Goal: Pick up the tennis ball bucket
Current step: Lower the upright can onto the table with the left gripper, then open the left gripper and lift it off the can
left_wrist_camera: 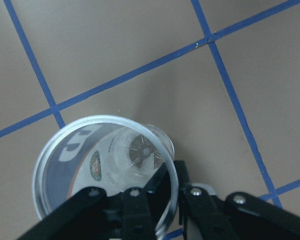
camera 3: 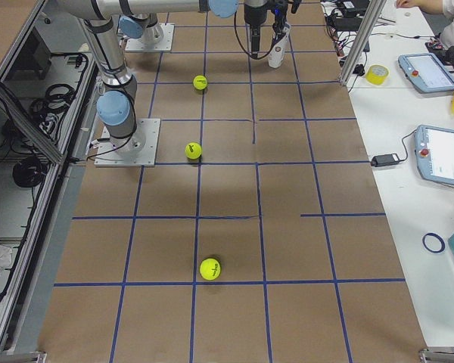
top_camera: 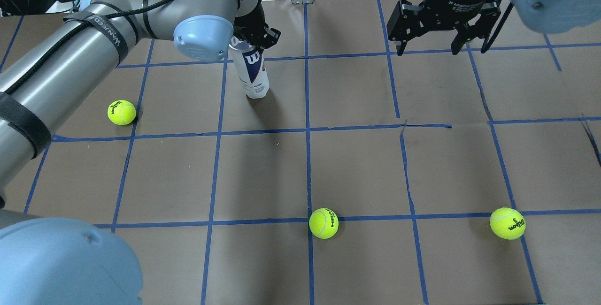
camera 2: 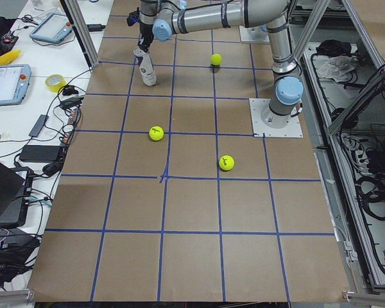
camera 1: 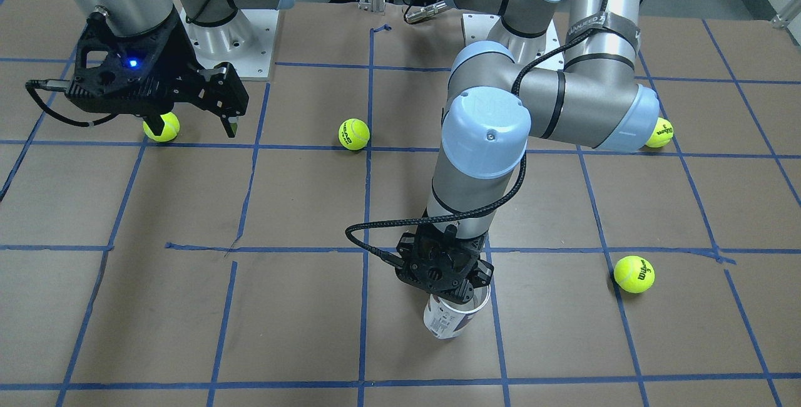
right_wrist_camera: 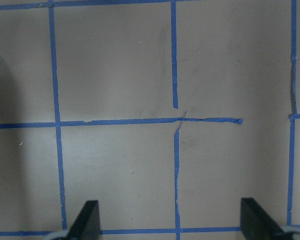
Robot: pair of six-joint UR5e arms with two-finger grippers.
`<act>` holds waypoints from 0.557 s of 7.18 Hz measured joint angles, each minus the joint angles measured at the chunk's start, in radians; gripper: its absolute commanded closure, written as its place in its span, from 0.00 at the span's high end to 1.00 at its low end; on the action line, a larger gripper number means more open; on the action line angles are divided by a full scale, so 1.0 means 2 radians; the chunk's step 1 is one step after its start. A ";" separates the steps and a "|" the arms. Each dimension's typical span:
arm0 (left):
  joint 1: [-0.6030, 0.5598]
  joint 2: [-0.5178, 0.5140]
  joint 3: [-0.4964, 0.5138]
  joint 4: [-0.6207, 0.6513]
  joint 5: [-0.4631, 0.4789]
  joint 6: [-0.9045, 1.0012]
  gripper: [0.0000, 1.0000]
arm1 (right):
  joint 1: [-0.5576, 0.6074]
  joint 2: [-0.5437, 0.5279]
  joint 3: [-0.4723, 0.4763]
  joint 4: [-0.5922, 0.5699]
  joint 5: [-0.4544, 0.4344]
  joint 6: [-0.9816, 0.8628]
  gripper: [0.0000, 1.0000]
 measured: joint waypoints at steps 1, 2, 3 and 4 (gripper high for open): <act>0.000 0.001 0.000 0.000 -0.001 0.000 1.00 | 0.000 0.000 0.000 0.000 0.000 0.000 1.00; -0.001 0.004 0.000 -0.004 0.000 -0.001 1.00 | 0.000 -0.001 0.000 0.000 0.000 0.000 1.00; -0.001 0.011 0.003 -0.019 0.000 -0.002 1.00 | 0.000 -0.001 0.000 0.000 -0.001 0.000 1.00; -0.002 0.024 0.012 -0.046 0.001 -0.005 1.00 | 0.000 -0.002 0.000 0.001 -0.001 0.000 1.00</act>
